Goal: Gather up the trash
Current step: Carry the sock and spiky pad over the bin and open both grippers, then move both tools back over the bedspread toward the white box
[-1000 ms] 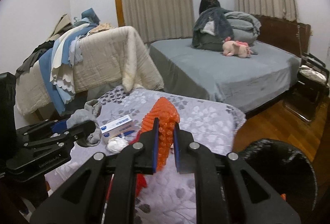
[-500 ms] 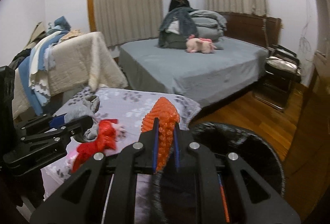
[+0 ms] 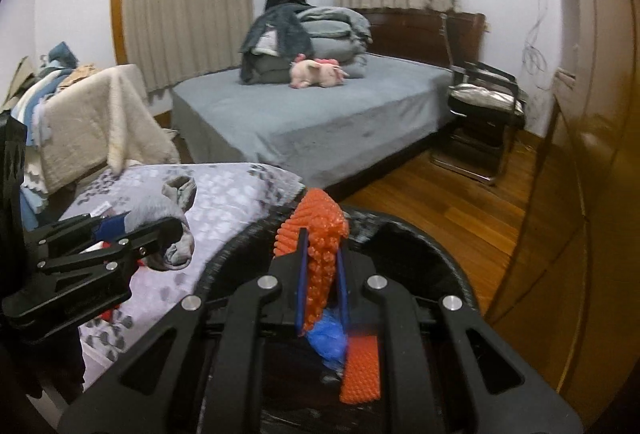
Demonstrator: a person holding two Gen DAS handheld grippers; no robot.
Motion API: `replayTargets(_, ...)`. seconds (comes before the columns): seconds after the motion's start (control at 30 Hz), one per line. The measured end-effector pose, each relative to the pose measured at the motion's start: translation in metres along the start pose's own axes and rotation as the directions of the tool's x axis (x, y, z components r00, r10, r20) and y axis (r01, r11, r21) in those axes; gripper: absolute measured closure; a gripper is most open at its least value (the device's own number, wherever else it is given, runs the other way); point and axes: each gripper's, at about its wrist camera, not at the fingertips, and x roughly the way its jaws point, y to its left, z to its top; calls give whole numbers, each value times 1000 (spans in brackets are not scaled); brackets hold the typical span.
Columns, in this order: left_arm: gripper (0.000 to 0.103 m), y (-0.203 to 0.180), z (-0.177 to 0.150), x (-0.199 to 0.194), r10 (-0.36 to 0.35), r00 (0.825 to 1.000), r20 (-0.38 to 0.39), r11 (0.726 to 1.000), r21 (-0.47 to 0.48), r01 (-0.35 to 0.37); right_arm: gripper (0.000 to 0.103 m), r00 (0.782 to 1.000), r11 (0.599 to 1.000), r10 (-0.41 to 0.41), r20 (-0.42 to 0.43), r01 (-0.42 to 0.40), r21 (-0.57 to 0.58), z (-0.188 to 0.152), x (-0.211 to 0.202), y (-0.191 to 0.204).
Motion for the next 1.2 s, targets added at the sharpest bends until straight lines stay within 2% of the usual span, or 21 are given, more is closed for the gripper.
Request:
replayTargets(0.23,65,-26,-2,30,-60,998,-33,998,18,60,89,998,998,-58,-36,59,29,-16,6,-27)
replayTargets(0.37,60,-32,-6,42,-95,993,-64,995,14,96,87,995,996,-83,-55,85,34,-25,9,-38)
replayTargets(0.4,59,-32,-7,43,-99,993,-71,995,11,100,83,994,995,-88,-61,90,37,-27,10,-40)
replayTargets(0.47,48,-30,-7,46,-100,992,-76,995,7,101,75,993,994,-97,-70,101,47,-30,11,-43)
replayTargets(0.53,45,-27,-8,44,-94,993,-76,996,5,95,69,992,993,-102,-70,105,50,-33,9,-44)
replayTargets(0.6,40,-24,-8,43,-85,994,-75,996,0,86,54,992,993,-106,-66,109,48,-34,8,-44)
replayTargets(0.63,39,-20,-8,40,-77,994,-72,997,-7,76,52,992,993,-106,-64,109,49,-34,8,-43)
replayTargets(0.67,36,-17,-7,38,-73,995,-69,997,-10,72,43,993,993,-104,-59,107,49,-33,7,-42)
replayTargets(0.7,33,-13,-6,34,-63,996,-63,998,-12,62,27,993,993,-105,-54,108,49,-32,6,-41)
replayTargets(0.77,24,-5,-5,26,-39,998,-49,999,-11,38,12,993,992,-116,-30,117,49,-29,2,-37)
replayTargets(0.8,19,1,-4,19,-19,999,-36,1000,-13,19,11,993,992,-115,-21,116,49,-28,0,-36)
replayTargets(0.97,10,30,-1,-9,45,999,3,998,-43,-44,8,997,996,-73,9,73,50,-16,-3,-20)
replayTargets(1.2,7,79,-6,-51,156,987,41,982,-113,-151,7,999,999,4,38,-5,32,1,4,20)
